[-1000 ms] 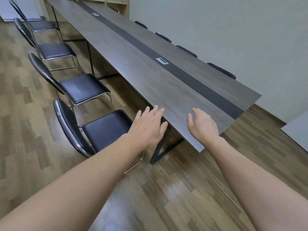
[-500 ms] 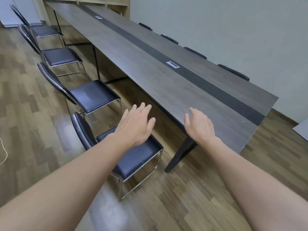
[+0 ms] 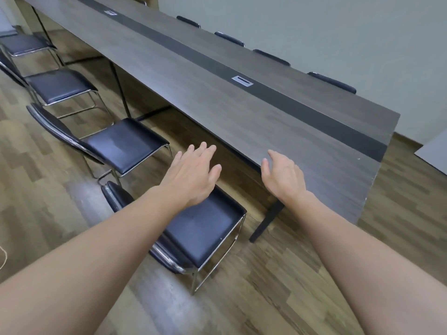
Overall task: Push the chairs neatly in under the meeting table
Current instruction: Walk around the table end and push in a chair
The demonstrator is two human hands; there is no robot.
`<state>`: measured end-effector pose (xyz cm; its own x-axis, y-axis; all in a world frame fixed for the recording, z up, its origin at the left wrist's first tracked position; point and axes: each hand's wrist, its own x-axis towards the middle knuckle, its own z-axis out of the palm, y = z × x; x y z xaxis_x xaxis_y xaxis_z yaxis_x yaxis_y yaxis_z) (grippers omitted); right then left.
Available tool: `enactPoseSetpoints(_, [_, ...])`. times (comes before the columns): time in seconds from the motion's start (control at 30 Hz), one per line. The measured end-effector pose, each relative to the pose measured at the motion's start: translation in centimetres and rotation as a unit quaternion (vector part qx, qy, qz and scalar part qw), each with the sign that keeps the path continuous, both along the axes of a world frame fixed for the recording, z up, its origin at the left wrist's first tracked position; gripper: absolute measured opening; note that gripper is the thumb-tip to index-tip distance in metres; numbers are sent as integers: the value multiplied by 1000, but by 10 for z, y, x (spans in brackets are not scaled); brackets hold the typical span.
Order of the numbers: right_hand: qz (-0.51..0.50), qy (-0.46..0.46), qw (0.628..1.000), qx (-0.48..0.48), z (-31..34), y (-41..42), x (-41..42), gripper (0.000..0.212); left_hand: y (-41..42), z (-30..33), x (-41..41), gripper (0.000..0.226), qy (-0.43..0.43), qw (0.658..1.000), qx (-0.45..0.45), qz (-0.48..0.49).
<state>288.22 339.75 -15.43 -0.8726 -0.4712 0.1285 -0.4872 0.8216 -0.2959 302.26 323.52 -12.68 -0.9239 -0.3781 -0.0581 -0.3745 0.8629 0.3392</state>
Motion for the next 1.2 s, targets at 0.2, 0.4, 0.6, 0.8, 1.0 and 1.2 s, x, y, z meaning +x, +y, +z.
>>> enactPoseSetpoints(0.2, [-30, -24, 999, 10, -8, -25, 11, 29, -37, -5, -2, 59, -14, 999, -19, -48])
enactPoseSetpoints(0.4, [-80, -28, 996, 11, -14, -62, 35, 21, -87, -9, 4, 60, -7, 996, -28, -87])
enactPoseSetpoints(0.6, [-134, -31, 991, 2, -25, -113, 73, 24, -150, -17, 25, 60, -10, 990, -31, -138])
enactPoseSetpoints(0.8, [-189, -36, 981, 4, -34, -168, 113, 35, -213, -36, 40, 59, -22, 987, -28, -157])
enactPoseSetpoints(1.0, [-204, -55, 977, 12, -56, -205, 134, 35, -227, -64, 49, 58, -55, 984, 0, -167])
enactPoseSetpoints(1.2, [-233, -109, 966, -9, -84, -208, 144, 36, -215, -88, 46, 57, -80, 982, 59, -160])
